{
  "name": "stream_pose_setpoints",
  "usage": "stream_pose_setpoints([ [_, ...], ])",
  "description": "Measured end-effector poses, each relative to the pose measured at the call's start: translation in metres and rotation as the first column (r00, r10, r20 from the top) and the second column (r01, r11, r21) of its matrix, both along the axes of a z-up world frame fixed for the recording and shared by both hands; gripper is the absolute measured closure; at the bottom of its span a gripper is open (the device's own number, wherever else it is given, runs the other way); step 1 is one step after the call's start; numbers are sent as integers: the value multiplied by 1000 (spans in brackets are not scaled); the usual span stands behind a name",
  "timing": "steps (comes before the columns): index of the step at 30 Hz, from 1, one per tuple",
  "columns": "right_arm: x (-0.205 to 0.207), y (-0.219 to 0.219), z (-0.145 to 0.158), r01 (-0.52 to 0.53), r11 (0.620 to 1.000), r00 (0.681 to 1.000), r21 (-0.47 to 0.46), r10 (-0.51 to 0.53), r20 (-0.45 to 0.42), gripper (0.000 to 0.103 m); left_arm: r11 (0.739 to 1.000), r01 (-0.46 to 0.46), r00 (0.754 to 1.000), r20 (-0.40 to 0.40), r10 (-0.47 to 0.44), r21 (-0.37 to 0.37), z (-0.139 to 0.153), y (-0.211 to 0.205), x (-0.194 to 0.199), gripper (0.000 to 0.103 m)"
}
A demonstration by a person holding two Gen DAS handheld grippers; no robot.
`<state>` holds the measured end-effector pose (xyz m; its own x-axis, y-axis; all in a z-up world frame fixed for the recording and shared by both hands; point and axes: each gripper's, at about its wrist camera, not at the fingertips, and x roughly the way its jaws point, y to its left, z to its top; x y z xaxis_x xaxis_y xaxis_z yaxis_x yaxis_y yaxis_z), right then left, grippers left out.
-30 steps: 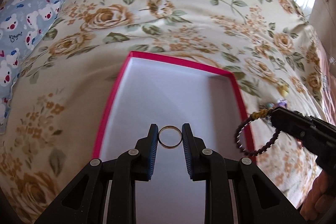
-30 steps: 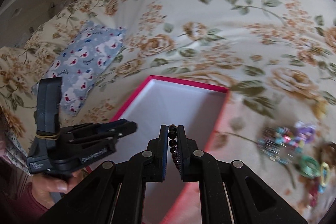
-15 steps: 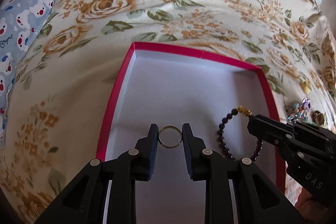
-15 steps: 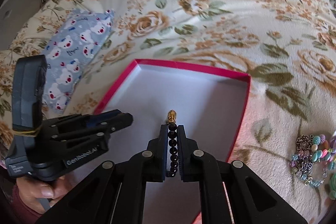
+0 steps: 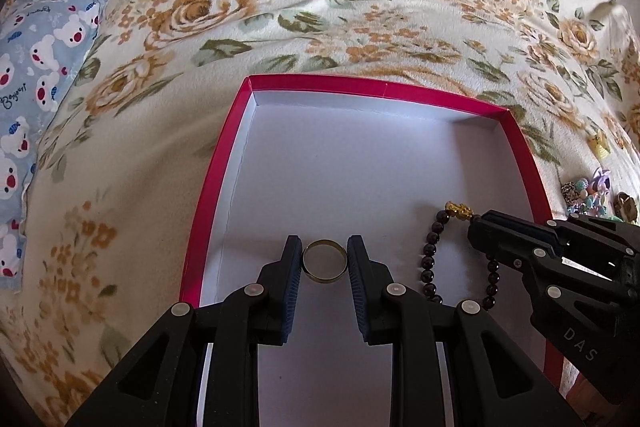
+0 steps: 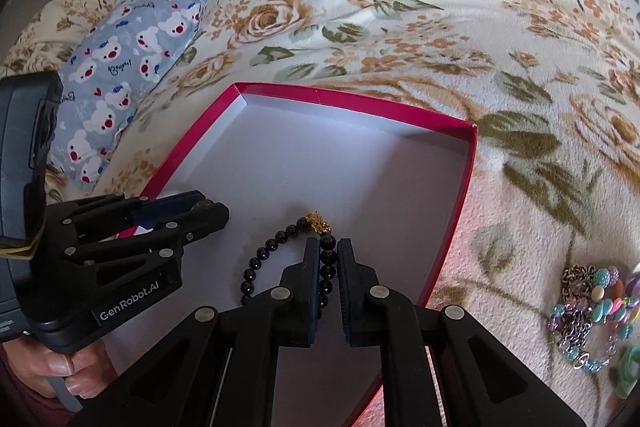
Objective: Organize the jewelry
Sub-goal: 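Open the left tool dropping the ring while the right tool releases the bracelet in the box, then move both open tools back over the jewelry pile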
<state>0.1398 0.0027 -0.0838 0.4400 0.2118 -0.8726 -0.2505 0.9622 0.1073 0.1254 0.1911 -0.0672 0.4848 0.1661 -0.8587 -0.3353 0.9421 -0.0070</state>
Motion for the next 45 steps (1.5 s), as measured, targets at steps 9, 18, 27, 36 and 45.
stream_pose_setpoints([
  [9, -4, -7, 13, 11, 998, 1000, 55, -12, 18, 82, 999, -25, 999, 22, 26, -23, 8, 5, -7, 70],
  [18, -38, -39, 57, 67, 987, 991, 143, -83, 108, 59, 990, -85, 982, 161, 103, -110, 43, 2, -51, 44],
  [27, -81, -102, 81, 198, 972, 966, 129, -216, 141, 54, 985, -46, 979, 190, 78, -167, 58, -25, -72, 37],
  [36, -115, -167, 91, 332, 938, 927, 103, -345, 151, 53, 984, 72, 983, 176, -43, -163, 61, -66, -54, 37],
  [45, -134, -217, 101, 427, 899, 881, 95, -437, 180, 53, 972, 185, 974, 160, -162, -142, 63, -104, -20, 37],
])
